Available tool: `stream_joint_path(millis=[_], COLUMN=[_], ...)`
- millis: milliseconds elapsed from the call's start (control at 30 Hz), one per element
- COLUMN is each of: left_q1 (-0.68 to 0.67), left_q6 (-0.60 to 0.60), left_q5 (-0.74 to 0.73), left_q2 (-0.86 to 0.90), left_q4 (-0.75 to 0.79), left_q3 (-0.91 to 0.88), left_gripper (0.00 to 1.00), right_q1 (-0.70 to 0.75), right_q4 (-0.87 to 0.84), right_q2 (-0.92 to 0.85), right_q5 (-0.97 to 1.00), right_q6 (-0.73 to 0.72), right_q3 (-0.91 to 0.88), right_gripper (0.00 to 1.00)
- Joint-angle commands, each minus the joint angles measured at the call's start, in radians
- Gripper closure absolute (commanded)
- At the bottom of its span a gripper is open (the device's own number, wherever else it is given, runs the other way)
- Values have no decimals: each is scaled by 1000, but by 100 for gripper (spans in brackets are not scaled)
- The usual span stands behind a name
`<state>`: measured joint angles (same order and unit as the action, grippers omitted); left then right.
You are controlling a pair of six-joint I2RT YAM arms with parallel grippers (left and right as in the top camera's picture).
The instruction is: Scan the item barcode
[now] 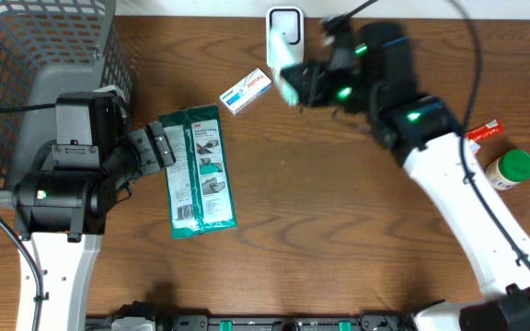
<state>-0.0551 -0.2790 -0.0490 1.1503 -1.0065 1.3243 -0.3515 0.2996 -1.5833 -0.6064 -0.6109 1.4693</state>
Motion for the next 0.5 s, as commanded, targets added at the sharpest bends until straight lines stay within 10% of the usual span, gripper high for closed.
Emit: stream_joint_path(millis=[0, 467], left_q1=[1, 1], left_q6=[20, 20], left_q5=[9, 9], left_q2=[0, 0], left_q4=[-3, -3], left_q3=[8, 8], left_gripper=[10, 10], right_q1=[82, 170], right_q4=[-203, -1331], right_q2=[-80, -697], right_q5=[-335, -252], right_q6=[-262, -1030], right_q3=[5, 5], right_gripper=[99, 99])
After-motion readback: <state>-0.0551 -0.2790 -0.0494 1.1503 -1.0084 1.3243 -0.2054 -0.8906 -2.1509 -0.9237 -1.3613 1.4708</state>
